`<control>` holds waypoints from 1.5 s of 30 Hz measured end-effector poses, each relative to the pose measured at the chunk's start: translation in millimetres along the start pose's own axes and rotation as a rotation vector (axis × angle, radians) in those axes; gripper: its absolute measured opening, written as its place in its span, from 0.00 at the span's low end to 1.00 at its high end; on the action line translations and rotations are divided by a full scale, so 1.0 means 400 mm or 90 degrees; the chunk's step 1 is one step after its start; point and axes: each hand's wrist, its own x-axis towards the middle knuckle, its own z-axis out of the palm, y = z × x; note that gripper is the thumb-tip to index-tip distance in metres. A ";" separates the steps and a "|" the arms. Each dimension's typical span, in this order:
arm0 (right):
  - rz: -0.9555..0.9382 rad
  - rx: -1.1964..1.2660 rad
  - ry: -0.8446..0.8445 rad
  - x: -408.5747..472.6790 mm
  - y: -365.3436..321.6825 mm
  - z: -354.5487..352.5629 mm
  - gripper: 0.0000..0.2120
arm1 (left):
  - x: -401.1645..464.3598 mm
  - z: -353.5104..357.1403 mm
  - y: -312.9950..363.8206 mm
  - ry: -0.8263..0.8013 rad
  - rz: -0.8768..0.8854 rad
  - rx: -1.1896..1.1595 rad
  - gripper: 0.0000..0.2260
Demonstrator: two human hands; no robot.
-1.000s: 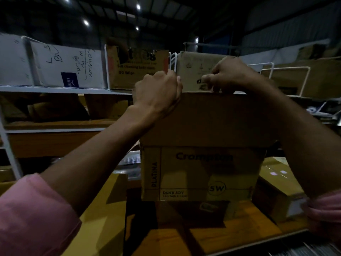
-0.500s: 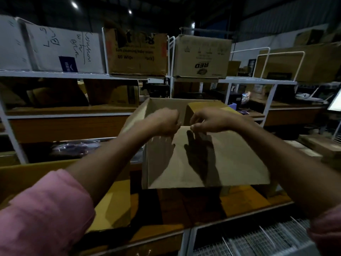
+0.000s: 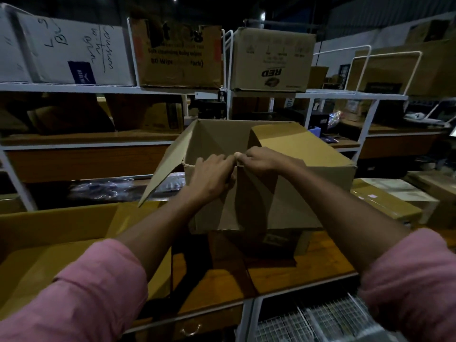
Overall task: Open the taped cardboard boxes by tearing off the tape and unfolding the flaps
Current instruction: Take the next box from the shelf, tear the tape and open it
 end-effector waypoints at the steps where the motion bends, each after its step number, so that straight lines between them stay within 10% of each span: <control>1: 0.027 -0.003 -0.037 0.018 0.000 -0.004 0.25 | 0.002 0.007 -0.002 0.005 -0.003 -0.001 0.19; 8: 0.099 -0.059 -0.088 0.110 -0.029 -0.019 0.18 | 0.014 0.021 -0.014 0.048 -0.034 0.004 0.15; 17: 0.111 -0.184 0.246 0.063 0.093 -0.029 0.26 | 0.060 0.037 0.067 0.104 -0.049 0.101 0.15; 26: 0.243 -0.249 0.345 0.008 0.387 -0.103 0.29 | 0.138 0.109 0.171 0.144 0.019 0.102 0.18; 35: 0.306 -0.017 0.258 -0.003 0.524 -0.159 0.12 | 0.136 0.134 0.167 0.232 0.037 0.129 0.18; 45: 0.303 0.089 0.452 -0.014 0.561 -0.128 0.11 | 0.142 0.173 0.163 0.282 0.049 0.091 0.20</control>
